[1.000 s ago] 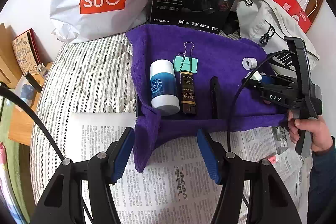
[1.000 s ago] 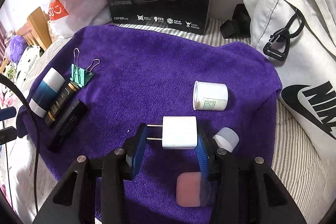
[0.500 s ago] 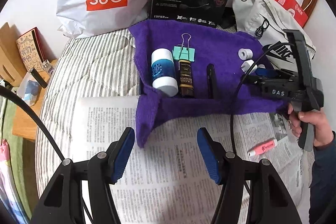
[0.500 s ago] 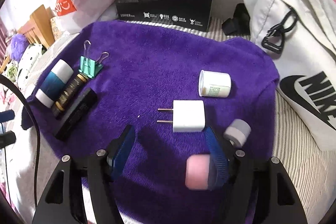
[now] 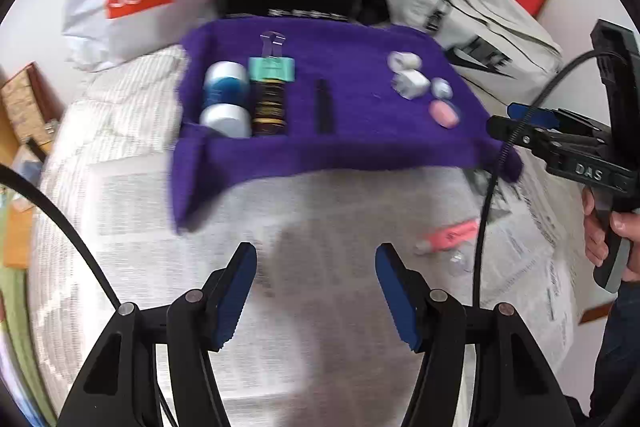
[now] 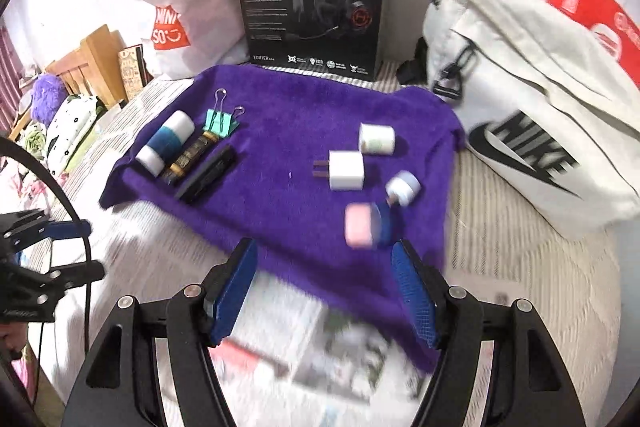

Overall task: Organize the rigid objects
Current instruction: 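Lower the charger plug onto the towel and open the right tool, then grasp the pink highlighter on the newspaper with the left tool and lift it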

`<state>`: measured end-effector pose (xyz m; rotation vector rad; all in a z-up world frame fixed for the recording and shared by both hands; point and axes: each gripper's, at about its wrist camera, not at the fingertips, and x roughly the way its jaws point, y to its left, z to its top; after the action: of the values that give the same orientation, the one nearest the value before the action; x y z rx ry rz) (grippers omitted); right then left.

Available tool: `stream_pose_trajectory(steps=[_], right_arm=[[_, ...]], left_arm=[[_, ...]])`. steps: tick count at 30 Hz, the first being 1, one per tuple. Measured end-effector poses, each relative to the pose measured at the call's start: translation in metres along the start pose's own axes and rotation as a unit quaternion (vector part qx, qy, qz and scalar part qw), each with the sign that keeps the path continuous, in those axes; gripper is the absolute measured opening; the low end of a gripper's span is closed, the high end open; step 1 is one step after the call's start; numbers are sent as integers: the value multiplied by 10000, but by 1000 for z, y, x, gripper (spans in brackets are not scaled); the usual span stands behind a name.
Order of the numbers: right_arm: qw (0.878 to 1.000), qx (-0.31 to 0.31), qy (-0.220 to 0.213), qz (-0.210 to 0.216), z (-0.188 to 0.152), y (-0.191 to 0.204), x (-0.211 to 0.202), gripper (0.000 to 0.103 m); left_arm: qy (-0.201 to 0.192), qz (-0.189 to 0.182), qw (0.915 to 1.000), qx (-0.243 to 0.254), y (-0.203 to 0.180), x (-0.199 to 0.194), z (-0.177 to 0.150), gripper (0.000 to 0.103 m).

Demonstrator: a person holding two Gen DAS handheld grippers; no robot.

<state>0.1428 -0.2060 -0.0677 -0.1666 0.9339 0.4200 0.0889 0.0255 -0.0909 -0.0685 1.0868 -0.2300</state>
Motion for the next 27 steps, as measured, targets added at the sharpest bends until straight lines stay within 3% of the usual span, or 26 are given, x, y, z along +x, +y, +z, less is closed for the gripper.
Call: stream_pose_trajectory(steps=[6,16,27], right_arm=[[9996,273,53,-27,-34,-19,-27,69],[9974,696,196,-47,-71,-41,-37,69],[9951,942,300,17,-78,-60,-33,69]], left_arm=[[194,-103,9975,672,-34,25,-6,60],[330,-219,9801,1943,-78,50,-10,60],[298,-624,9655,2512,-111,65,4,56]])
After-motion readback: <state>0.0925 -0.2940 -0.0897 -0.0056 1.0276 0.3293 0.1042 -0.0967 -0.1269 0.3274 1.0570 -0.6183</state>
